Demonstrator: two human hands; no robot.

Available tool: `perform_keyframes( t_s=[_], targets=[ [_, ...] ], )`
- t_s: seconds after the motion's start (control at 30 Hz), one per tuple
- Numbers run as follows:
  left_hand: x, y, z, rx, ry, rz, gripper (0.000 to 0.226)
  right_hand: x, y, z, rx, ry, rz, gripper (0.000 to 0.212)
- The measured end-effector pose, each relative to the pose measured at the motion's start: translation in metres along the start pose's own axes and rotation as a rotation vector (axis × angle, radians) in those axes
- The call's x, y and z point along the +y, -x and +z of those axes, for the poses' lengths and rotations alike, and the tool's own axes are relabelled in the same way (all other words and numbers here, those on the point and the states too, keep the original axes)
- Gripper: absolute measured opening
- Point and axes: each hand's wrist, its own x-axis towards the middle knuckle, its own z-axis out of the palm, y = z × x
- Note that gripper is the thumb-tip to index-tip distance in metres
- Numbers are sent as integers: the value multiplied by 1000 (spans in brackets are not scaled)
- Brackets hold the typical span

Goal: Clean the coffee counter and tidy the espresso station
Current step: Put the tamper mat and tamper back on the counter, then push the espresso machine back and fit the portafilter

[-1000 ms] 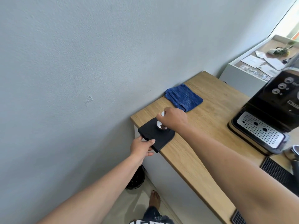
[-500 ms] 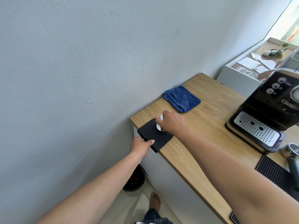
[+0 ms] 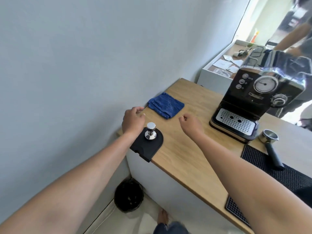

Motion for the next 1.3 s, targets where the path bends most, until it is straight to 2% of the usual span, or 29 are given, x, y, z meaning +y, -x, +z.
perform_keyframes(
  t_s=[0.13, 0.27, 0.4, 0.5, 0.7, 0.87, 1.0, 1.17, 1.3],
  targets=[
    [48, -5, 35, -202, -9, 151, 29, 39, 14, -34, 88, 40, 94, 23],
    [74, 2, 83, -405, -97, 215, 29, 78, 18, -60, 170, 36, 192, 23],
    [96, 10, 132, -551, -192, 203, 44, 113, 21, -86, 255, 36, 308, 38],
    [110, 18, 171, -657, -226, 201, 64, 142, 27, -105, 320, 40, 413, 57],
    [128, 23, 228, -729, -287, 265, 99, 188, 24, -124, 284, -36, 574, 101],
    [133, 14, 258, -731, -296, 257, 103, 210, 16, -120, 215, -46, 561, 111],
    [129, 6, 276, -720, -316, 222, 118, 225, 12, -111, 210, -31, 550, 109],
    [114, -1, 288, -739, -356, 303, 77, 229, 12, -101, 264, -73, 524, 91],
    [112, -4, 290, -704, -251, 309, 54, 224, 5, -103, 313, -75, 527, 69]
  ],
)
